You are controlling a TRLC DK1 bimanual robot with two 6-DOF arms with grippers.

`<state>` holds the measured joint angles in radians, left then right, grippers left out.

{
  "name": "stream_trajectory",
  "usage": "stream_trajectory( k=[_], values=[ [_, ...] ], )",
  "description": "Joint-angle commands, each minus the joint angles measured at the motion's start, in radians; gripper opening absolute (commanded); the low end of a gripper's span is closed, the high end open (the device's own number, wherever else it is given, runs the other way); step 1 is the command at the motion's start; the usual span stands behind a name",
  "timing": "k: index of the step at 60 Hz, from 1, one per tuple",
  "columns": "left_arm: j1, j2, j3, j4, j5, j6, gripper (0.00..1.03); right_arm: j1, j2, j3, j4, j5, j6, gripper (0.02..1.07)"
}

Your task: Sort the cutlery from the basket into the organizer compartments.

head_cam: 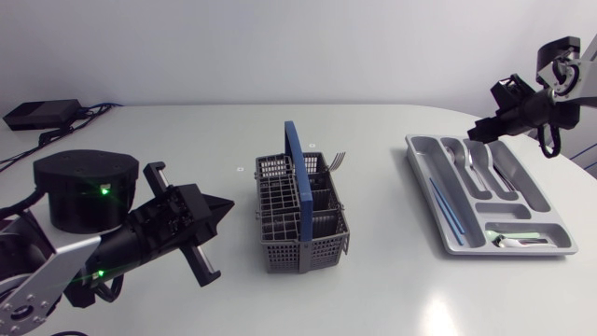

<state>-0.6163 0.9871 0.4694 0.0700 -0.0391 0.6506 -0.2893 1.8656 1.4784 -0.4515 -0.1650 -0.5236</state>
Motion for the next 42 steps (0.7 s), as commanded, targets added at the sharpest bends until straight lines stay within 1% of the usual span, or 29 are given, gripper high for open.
stream_trajectory(
  k=[1, 8, 13, 25, 29, 36, 38, 42],
  values=[
    [0.004, -0.01, -0.037, -0.004, -0.008, -0.02, 0.07, 0.061, -0.065, -0.089, 0.016, -0.016, 0.004, 0.5],
    [0.012, 0.015, -0.041, 0.019, -0.008, -0.019, 0.07, 0.153, -0.138, -0.165, 0.037, -0.042, 0.011, 0.5],
    [0.046, 0.061, -0.037, 0.047, -0.007, -0.009, 0.07, 0.233, -0.187, -0.24, 0.053, -0.051, 0.014, 0.5],
    [0.084, 0.216, -0.026, 0.168, 0.004, 0.012, 0.07, 0.424, -0.325, -0.434, 0.071, -0.056, 0.005, 0.5],
    [0.109, 0.272, -0.014, 0.202, 0.005, 0.015, 0.06, 0.486, -0.375, -0.491, 0.073, -0.054, 0.005, 0.5],
    [0.162, 0.355, 0.028, 0.221, 0.053, 0.012, 0.06, 0.556, -0.436, -0.56, 0.076, -0.054, 0.01, 0.49],
    [0.182, 0.389, 0.052, 0.223, 0.071, 0.004, 0.06, 0.567, -0.442, -0.57, 0.076, -0.054, 0.011, 0.46],
    [0.211, 0.438, 0.095, 0.221, 0.11, -0.012, 0.04, 0.588, -0.45, -0.586, 0.076, -0.054, 0.019, 0.34]
  ],
)
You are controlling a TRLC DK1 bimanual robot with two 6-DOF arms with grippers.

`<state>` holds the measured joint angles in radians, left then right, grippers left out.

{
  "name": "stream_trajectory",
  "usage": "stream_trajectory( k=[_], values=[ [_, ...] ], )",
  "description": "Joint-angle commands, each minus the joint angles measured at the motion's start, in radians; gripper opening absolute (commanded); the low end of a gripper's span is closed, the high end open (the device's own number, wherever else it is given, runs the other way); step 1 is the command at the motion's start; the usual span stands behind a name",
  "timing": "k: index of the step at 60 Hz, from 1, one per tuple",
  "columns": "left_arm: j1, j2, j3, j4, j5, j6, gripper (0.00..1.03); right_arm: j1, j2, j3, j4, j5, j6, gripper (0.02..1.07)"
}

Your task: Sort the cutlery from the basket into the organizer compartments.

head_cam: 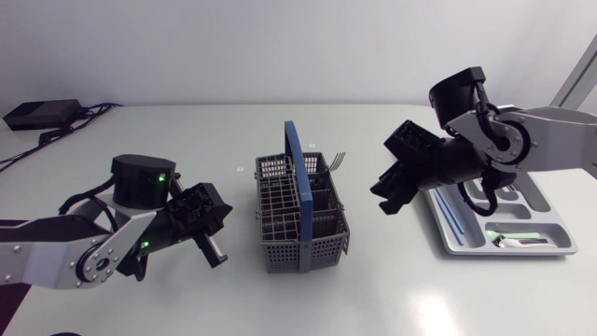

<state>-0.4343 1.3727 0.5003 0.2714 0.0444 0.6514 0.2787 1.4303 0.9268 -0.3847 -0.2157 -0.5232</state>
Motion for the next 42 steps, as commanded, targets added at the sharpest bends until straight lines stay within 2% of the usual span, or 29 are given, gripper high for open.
stream_trajectory(
  k=[1, 7, 12, 24, 42],
  values=[
    [0.034, 0.072, 0.081, 0.019, 0.037, -0.022, 0.04, 0.024, -0.016, -0.039, 0.009, -0.004, 0.019, 0.31],
    [0.034, 0.146, 0.147, 0.014, 0.063, -0.052, 0.04, 0.051, -0.016, -0.059, 0.01, -0.008, 0.022, 0.15],
    [0.026, 0.212, 0.211, 0.012, 0.075, -0.081, 0.04, 0.079, -0.018, -0.075, 0.01, -0.011, 0.026, 0.07],
    [0.035, 0.345, 0.336, 0.012, 0.08, -0.121, 0.04, 0.182, -0.024, -0.108, 0.004, -0.005, 0.042, 0.07],
    [0.014, 0.41, 0.431, 0.003, 0.089, -0.133, 0.04, 0.359, -0.037, -0.097, -0.014, 0.006, 0.109, 0.07]
  ],
)
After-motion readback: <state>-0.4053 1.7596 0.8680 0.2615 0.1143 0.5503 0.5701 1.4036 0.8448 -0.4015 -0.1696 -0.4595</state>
